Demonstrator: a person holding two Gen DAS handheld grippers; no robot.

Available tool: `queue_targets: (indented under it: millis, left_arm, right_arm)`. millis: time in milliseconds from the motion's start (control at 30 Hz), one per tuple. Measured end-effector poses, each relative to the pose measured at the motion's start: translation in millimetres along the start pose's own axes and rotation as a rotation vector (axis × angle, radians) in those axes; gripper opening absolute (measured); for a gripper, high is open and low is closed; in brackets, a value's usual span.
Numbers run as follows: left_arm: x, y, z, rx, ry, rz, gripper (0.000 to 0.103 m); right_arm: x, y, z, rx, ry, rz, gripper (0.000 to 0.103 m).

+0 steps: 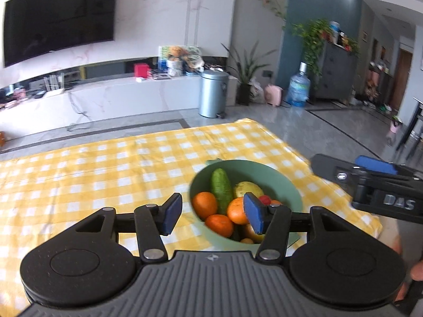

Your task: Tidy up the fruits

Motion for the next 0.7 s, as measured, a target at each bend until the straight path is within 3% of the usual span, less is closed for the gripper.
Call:
queue_targets:
  millis: [300, 467, 700]
  left_arm:
    - [20, 28, 9, -0.152, 0.018, -0.018, 0.063]
    - [36, 36, 14, -0.203, 0.057, -0.052, 0.079]
    - [50, 35, 6, -0.249, 0.009, -0.047, 0.083]
  right_arm:
    - [17, 41, 22, -0.011, 0.071, -0.082, 0.099]
    - [37, 51, 21, 0.027, 0.092, -0.105, 0.099]
    - [61, 43, 14, 0.056, 0.100, -0.045, 0.099]
Point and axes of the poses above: each gripper's, at about its wrist camera, not at the fingertips, and y roughly against the way its jaws point, z to its left, x to its underside, the point moved 2 cm from there along -y, roughly the way its jaws point, and after that the axes turned 13 degrees about -y, right-handed, at the moved point
